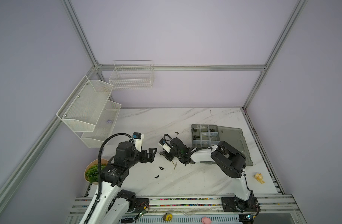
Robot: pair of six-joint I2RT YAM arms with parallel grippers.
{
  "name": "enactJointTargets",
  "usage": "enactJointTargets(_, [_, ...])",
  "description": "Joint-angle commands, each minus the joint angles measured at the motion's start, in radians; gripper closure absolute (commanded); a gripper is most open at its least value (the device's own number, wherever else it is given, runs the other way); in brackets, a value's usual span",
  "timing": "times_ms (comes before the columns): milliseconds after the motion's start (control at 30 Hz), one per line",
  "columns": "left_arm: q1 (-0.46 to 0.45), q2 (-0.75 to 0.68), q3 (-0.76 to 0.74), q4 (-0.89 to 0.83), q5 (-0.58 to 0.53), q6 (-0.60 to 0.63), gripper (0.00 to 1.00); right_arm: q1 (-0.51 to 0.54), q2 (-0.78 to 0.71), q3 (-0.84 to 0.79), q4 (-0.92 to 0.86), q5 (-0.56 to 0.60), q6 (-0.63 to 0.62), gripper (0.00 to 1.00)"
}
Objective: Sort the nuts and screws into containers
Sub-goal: 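Move the open right gripper back over a black wing nut by the pile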
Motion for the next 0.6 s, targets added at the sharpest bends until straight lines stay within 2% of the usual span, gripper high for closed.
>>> enactJointTargets(0, [0.008,-0.019,-0.004,0.026,-0.017,-0.006,0.00,0.011,0.003,0.016,-0.018,-0.023,-0.022,0.61])
enactJointTargets(567, [0.008,-0.040,-0.005,0.022,-0.035,-0.012,0.00,0.021,0.043,0.061,-0.065,0.026,-0.020,0.66])
